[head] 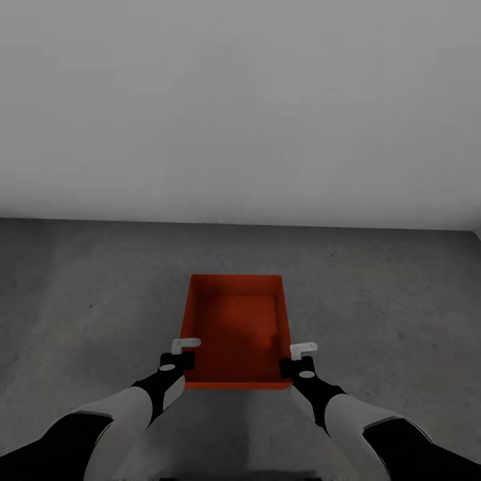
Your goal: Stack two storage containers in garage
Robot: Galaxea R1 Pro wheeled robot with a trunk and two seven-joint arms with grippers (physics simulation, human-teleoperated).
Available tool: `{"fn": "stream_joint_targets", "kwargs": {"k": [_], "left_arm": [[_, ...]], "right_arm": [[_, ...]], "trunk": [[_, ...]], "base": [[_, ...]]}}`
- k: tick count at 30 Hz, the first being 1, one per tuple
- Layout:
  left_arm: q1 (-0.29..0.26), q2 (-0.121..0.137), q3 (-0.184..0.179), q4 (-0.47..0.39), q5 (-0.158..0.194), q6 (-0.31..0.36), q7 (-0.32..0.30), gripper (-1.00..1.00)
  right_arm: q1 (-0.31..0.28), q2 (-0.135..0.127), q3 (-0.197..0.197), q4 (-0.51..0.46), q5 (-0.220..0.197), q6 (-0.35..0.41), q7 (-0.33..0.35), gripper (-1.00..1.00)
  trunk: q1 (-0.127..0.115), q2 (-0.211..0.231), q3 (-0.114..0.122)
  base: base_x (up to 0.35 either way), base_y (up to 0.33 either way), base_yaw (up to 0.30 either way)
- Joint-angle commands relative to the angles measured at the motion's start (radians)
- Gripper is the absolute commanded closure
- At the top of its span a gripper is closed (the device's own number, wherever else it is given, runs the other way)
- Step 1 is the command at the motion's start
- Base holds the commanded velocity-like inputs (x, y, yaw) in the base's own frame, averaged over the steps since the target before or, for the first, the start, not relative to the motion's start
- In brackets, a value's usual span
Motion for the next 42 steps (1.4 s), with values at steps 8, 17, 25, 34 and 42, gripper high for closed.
{"fn": "stream_joint_targets", "kwargs": {"k": [8, 17, 25, 34, 42], "left_arm": [[-0.001, -0.004, 0.03, -0.003, 0.001, -0.021, 0.02, 1.0], [-0.001, -0.004, 0.03, -0.003, 0.001, -0.021, 0.02, 1.0], [-0.001, -0.004, 0.03, -0.003, 0.001, -0.021, 0.02, 1.0], [-0.001, -0.004, 0.03, -0.003, 0.001, -0.021, 0.02, 1.0], [-0.001, -0.004, 0.031, -0.003, 0.001, -0.021, 0.02, 1.0]], "right_arm": [[0.0, 0.0, -0.003, 0.006, -0.027, -0.005, -0.009, 1.0], [0.0, 0.0, -0.003, 0.006, -0.027, -0.005, -0.009, 1.0], [0.0, 0.0, -0.003, 0.006, -0.027, -0.005, -0.009, 1.0], [0.0, 0.0, -0.003, 0.006, -0.027, -0.005, -0.009, 1.0], [0.0, 0.0, -0.003, 0.006, -0.027, -0.005, -0.009, 1.0]], "trunk": [[0.031, -0.057, -0.039], [0.065, -0.12, -0.081], [0.096, -0.176, -0.117], [0.13, -0.239, -0.147], [0.161, -0.295, -0.172]], "base": [[0.0, 0.0, 0.0], [0.0, 0.0, 0.0], [0.0, 0.0, 0.0], [0.0, 0.0, 0.0], [0.0, 0.0, 0.0]]}}
